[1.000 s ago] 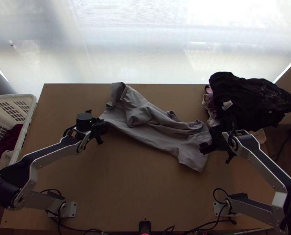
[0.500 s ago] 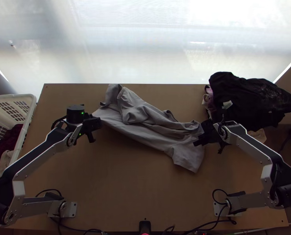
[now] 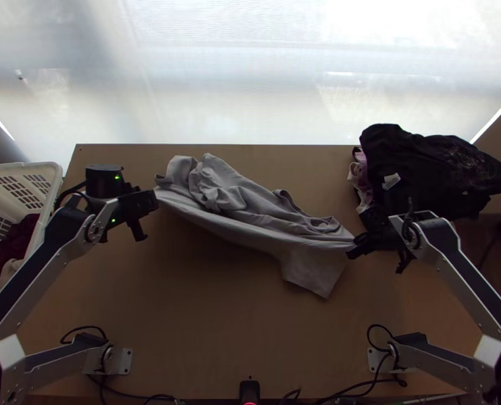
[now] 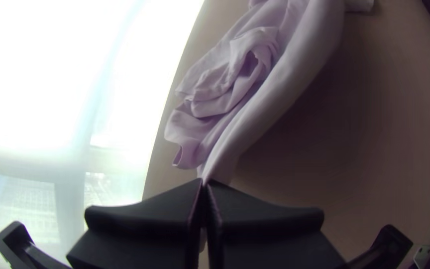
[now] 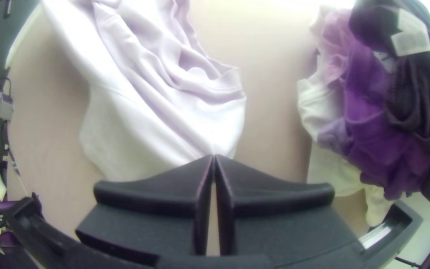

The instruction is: Fold the t-shirt

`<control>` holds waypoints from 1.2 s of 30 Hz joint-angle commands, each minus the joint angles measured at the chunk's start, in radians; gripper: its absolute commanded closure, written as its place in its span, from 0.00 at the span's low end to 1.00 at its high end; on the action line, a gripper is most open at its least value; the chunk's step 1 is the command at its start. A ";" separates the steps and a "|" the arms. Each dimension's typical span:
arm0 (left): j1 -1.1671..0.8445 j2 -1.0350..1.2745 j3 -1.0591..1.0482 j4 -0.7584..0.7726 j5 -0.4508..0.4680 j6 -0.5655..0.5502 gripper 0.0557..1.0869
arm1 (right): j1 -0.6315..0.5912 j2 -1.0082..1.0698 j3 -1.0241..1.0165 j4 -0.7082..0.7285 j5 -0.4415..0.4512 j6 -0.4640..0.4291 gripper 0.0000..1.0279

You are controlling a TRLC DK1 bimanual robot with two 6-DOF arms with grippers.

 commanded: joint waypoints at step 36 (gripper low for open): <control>0.037 -0.773 0.072 -0.506 0.048 -0.308 0.96 | -0.067 -0.624 0.220 -0.503 -0.310 0.060 0.97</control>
